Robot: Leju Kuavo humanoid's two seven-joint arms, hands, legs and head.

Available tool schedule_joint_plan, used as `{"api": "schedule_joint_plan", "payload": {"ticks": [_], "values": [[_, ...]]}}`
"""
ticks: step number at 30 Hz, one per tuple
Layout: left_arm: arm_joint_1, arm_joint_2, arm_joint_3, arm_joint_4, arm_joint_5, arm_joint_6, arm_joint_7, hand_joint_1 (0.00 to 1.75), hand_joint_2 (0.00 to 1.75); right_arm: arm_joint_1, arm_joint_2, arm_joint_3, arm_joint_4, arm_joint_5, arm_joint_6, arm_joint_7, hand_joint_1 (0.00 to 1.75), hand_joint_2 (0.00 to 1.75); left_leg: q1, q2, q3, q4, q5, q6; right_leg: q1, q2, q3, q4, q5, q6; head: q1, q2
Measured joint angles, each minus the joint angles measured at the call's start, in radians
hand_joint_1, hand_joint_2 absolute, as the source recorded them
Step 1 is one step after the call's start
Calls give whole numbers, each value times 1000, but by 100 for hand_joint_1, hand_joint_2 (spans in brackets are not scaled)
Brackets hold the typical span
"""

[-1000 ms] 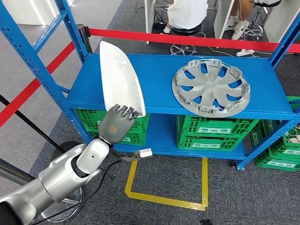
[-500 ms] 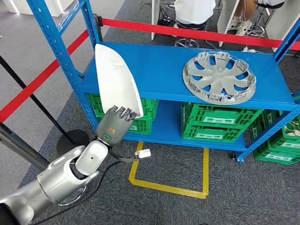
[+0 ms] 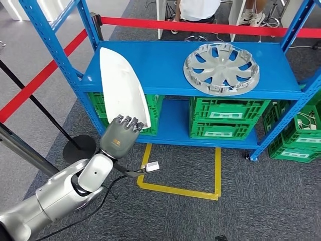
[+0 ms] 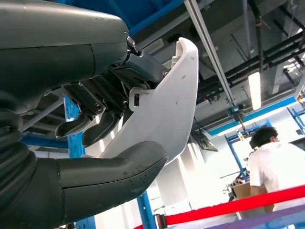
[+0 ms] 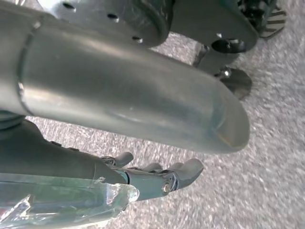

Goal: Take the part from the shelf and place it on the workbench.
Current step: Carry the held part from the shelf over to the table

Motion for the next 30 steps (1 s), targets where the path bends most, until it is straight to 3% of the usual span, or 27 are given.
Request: {"api": "schedule_joint_plan", "payload": {"ticks": [1, 2, 3, 4, 5, 7, 9, 10, 12, 13, 14, 16, 17, 18, 19, 20, 21, 23, 24, 25, 27, 28, 30], "values": [[2, 9, -3, -7, 0, -1, 13, 175, 175, -1, 0, 0, 0, 7, -1, -2, 0, 0, 0, 0, -19, 75, -45, -2, 2, 0, -12, 0, 10, -4, -1, 0], [4, 21, -7, -15, 0, -1, 28, 175, 175, 0, 1, 1, 0, 15, -2, -5, 0, 0, 0, 0, -30, 137, -70, -3, 4, -1, -25, 1, 19, -7, -1, 0], [8, 36, -11, -24, 0, -1, 44, 175, 175, 0, 2, 2, 0, 23, -5, -7, 0, 0, -1, 0, -30, 172, -72, -1, 6, 0, -37, 2, 29, -8, -1, 0], [11, 51, -15, -33, 0, -1, 58, 175, 175, 1, 3, 2, 0, 29, -7, -9, 0, 0, -2, 0, -13, 170, -53, 3, 9, 1, -49, 3, 39, -8, -1, 0], [14, 64, -18, -41, 0, -1, 68, 175, 175, 1, 4, 3, 0, 34, -9, -11, 0, 0, -4, 0, 21, 131, -23, 10, 11, 1, -61, 3, 49, -8, -1, 0], [15, 84, -21, -57, 0, -1, 78, 175, 175, 1, 8, 3, 0, 39, -13, -13, 0, 0, -13, 0, 127, -15, 8, 29, 16, 1, -81, 4, 69, -7, -1, 0], [15, 98, -21, -72, 0, -1, 82, 175, 175, -1, 13, 4, 0, 43, -17, -13, 0, 0, -21, 0, 206, -138, 0, 39, 19, -1, -94, 0, 92, -1, 0, 0], [18, 103, -21, -78, 0, -1, 81, 175, 175, -1, 14, 5, 0, 46, -19, -13, 0, 0, -24, 0, 217, -165, 0, 39, 19, -2, -99, -4, 105, 3, -1, 0], [32, 108, -19, -84, 0, -2, 68, 175, 175, 1, 16, 7, 0, 51, -22, -12, 0, 0, -23, 3, 200, -174, 20, 45, 17, -2, -110, -10, 115, 13, -2, 0], [43, 109, -14, -86, 0, -1, 54, 175, 175, 4, 16, 8, 0, 55, -24, -11, 0, 0, -21, 3, 189, -177, 31, 51, 17, -1, -120, 4, 93, 18, -1, 0], [57, 110, -5, -88, 0, -1, 38, 175, 175, 6, 17, 10, 0, 60, -27, -10, 0, 0, -19, 3, 177, -179, 43, 58, 16, -1, -133, 39, 52, 23, 1, 0], [89, 111, 26, -92, 0, 0, 7, 175, 175, 8, 17, 15, 0, 71, -38, -10, 0, 0, -19, 0, 151, -179, 64, 65, 15, -1, -166, 165, -48, 30, 5, 0], [105, 112, 45, -93, 0, 1, -2, 175, 175, 8, 18, 19, 0, 77, -44, -10, 0, 0, -19, -3, 136, -178, 77, 66, 14, -1, -177, 234, -74, 33, 6, 0], [120, 112, 61, -94, 0, 1, -7, 175, 175, 7, 18, 23, 0, 83, -50, -10, 0, 0, -19, -8, 121, -178, 90, 64, 14, -1, -178, 282, -73, 34, 6, 0], [132, 113, 76, -95, 0, 0, -10, 175, 175, 6, 18, 26, 0, 87, -54, -10, 0, 0, -19, -14, 105, -177, 102, 62, 14, 0, -166, 300, -51, 34, 6, 0], [141, 115, 87, -97, 0, -1, -10, 175, 175, 6, 18, 28, 0, 90, -57, -10, 0, 0, -19, -24, 89, -176, 115, 60, 14, 3, -136, 280, -19, 33, 6, 0], [149, 116, 96, -100, 0, -2, -9, 175, 175, 6, 18, 30, 0, 91, -58, -10, 0, 0, -18, -34, 75, -173, 126, 56, 13, 17, -88, 225, 2, 30, 6, 0], [158, 121, 108, -109, 0, -4, 1, 175, 175, 4, 18, 33, 0, 93, -60, -10, 0, 0, -19, -54, 52, -166, 145, 47, 9, 58, 26, 74, -20, 23, 6, 0], [160, 126, 112, -114, 0, -6, 11, 175, 175, 4, 19, 35, 0, 94, -61, -11, 0, 0, -19, -65, 45, -163, 154, 42, 8, 72, 62, 19, -44, 19, 5, 0], [161, 132, 114, -119, 0, -6, 24, 175, 175, 4, 19, 36, 0, 96, -62, -12, 0, 0, -19, -74, 40, -161, 161, 36, 9, 73, 80, -12, -62, 14, 4, 0], [168, 148, 113, -124, 0, 1, 50, 175, 175, 3, 21, 38, 0, 100, -61, -13, 0, 0, -16, -86, 33, -158, 168, 26, 9, 50, 74, -21, -61, 0, 4, 0], [173, 158, 113, -124, 0, 11, 60, 175, 175, 2, 22, 40, 0, 104, -60, -13, 0, 0, -15, -76, 25, -144, 152, 20, 7, 39, 72, -21, -55, -9, 1, 0], [181, 179, 112, -122, 0, 41, 76, 175, 175, 1, 24, 44, 0, 112, -56, -13, 0, 0, -12, -40, -9, -58, 75, 7, 5, 15, 64, -22, -40, -19, -8, 0]]}}
